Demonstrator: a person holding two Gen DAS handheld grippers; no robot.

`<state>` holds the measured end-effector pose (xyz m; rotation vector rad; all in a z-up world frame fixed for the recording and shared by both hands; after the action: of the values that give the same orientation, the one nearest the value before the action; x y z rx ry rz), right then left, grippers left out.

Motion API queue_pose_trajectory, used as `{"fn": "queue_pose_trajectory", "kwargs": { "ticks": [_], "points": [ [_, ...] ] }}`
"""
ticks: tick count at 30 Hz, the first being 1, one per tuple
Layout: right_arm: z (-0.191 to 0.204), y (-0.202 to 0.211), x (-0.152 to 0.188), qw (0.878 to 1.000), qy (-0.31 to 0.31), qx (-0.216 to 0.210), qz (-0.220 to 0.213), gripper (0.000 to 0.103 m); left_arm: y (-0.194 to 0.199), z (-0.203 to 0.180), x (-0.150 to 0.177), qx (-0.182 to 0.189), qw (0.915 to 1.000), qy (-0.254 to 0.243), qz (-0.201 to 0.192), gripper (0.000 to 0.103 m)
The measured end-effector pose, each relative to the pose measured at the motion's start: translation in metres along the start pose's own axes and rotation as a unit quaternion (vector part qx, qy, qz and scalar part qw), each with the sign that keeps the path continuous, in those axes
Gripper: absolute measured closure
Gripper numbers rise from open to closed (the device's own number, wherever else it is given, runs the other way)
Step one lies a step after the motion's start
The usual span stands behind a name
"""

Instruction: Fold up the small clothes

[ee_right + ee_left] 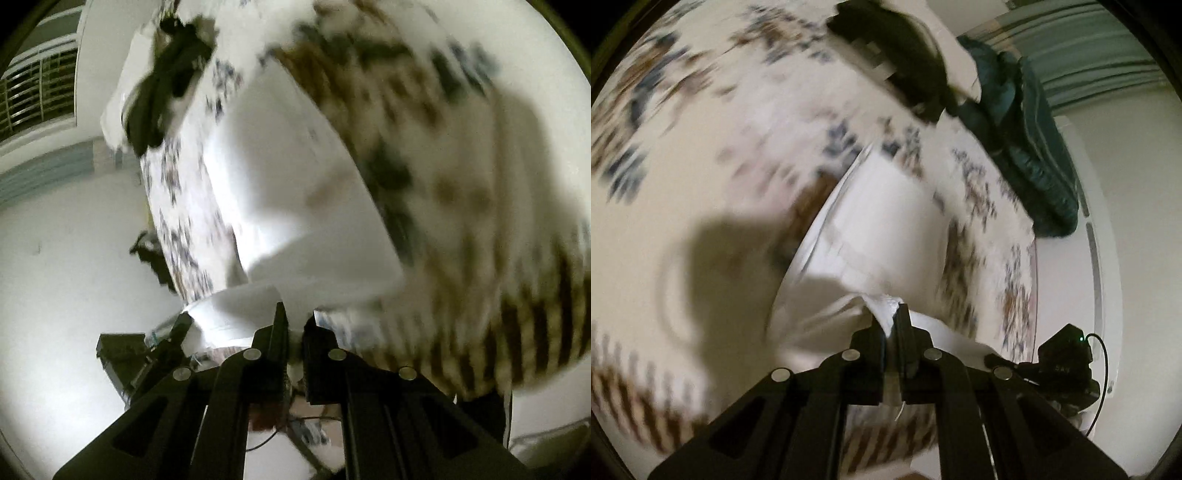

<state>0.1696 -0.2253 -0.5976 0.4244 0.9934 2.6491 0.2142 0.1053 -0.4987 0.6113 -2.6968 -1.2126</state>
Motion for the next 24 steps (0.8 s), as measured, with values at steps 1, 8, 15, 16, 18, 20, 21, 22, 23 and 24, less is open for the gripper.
{"fn": "queue_pose_trajectory", "kwargs": {
  "ticks": [1, 8, 15, 16, 18, 20, 21, 22, 23, 24],
  "points": [
    [0.004, -0.002, -0.017, 1.0, 0.0, 0.004, -0.008, 0.097, -0.016, -0.008, -0.02, -0.001, 1.0, -0.007, -0.006, 0.1],
    [0.027, -0.032, -0.144, 0.999, -0.007, 0.011, -0.049, 0.096, -0.081, -0.01, -0.117, -0.004, 1.0, 0.005, -0.004, 0.098],
    [0.02, -0.042, -0.202, 0.996, -0.021, 0.011, -0.082, 0.051, -0.09, 0.007, -0.168, -0.018, 0.9989, 0.044, -0.002, 0.055],
    [0.017, -0.039, -0.2, 0.996, -0.022, 0.013, -0.085, 0.041, -0.085, 0.011, -0.17, -0.016, 0.9987, 0.049, -0.006, 0.054],
    [0.01, -0.034, -0.194, 0.996, -0.023, 0.021, -0.087, 0.041, -0.08, 0.016, -0.17, -0.019, 0.9985, 0.052, -0.006, 0.049],
    [0.003, -0.034, -0.185, 0.996, -0.023, 0.031, -0.076, 0.041, -0.08, 0.018, -0.166, -0.033, 0.9985, 0.044, 0.001, 0.048],
    [0.001, -0.035, -0.18, 0.997, -0.019, 0.038, -0.068, 0.041, -0.078, 0.019, -0.16, -0.042, 0.9984, 0.038, 0.008, 0.048],
    [-0.001, -0.037, -0.175, 0.997, -0.014, 0.05, -0.06, 0.041, -0.076, 0.021, -0.154, -0.049, 0.9981, 0.034, 0.013, 0.048],
    [0.0, -0.039, -0.171, 0.996, -0.007, 0.065, -0.053, 0.041, -0.073, 0.023, -0.147, -0.058, 0.9978, 0.028, 0.017, 0.048],
    [0.004, -0.042, -0.164, 0.995, 0.015, 0.088, -0.039, 0.041, -0.072, 0.023, -0.139, -0.072, 0.997, 0.018, 0.023, 0.048]
  ]
}}
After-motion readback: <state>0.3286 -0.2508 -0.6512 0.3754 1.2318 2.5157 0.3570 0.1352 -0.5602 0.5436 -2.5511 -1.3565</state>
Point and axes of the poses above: each gripper's, at about its wrist camera, not at the fingertips, and y roughly against the way its jaws point, z to its left, x to its underside, the point moved 1 cm from there along -y, roughly the way its jaws point, and after that the axes turned 8 degrees about y, right-handed, at the moved point
